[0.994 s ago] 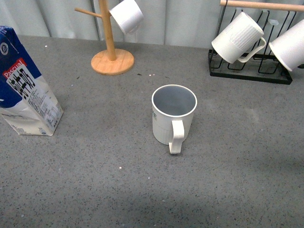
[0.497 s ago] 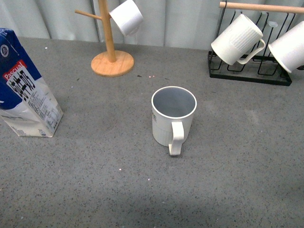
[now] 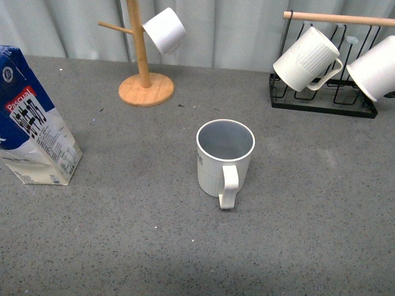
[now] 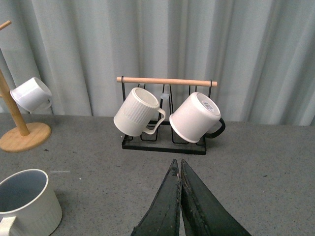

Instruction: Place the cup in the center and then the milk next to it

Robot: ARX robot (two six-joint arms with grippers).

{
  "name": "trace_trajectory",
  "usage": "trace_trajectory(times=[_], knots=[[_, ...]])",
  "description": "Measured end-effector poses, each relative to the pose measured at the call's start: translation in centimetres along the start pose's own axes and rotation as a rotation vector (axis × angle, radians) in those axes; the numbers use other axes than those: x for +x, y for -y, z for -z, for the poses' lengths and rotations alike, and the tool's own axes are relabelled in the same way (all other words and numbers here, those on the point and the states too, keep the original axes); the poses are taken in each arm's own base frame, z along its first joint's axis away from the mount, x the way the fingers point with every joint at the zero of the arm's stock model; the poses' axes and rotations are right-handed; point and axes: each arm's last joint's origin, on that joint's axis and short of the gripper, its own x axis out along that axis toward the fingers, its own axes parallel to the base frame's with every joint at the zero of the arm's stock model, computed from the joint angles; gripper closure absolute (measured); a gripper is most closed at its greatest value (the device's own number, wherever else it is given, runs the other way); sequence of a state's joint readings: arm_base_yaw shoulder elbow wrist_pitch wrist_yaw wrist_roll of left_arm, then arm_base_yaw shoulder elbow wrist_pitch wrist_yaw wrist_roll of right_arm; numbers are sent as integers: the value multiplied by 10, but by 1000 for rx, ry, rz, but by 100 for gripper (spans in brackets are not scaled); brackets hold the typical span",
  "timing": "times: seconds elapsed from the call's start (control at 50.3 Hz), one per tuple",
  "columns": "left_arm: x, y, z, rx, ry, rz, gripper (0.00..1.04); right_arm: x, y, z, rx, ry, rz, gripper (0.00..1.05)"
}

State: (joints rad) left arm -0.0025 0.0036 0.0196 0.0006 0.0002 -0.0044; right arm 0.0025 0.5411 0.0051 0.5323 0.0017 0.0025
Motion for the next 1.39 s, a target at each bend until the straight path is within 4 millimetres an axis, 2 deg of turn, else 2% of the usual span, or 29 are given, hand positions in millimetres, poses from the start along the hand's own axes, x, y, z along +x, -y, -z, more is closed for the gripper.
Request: trace_trajectory(times=[0.935, 1.074, 1.292, 1.332, 1.392], knots=[[0, 0, 0, 0, 0, 0, 7, -23, 0, -2, 0, 12, 0, 104], [0, 0, 0, 0, 0, 0, 7, -34, 0, 1, 0, 5, -2, 104], [0, 0, 0, 0, 0, 0, 7, -34, 0, 1, 0, 5, -3, 104], [0, 0, 0, 0, 0, 0, 7, -34, 0, 1, -2, 6, -3, 101], [0, 0, 0, 0, 0, 0, 7, -34, 0, 1, -2, 6, -3, 88]])
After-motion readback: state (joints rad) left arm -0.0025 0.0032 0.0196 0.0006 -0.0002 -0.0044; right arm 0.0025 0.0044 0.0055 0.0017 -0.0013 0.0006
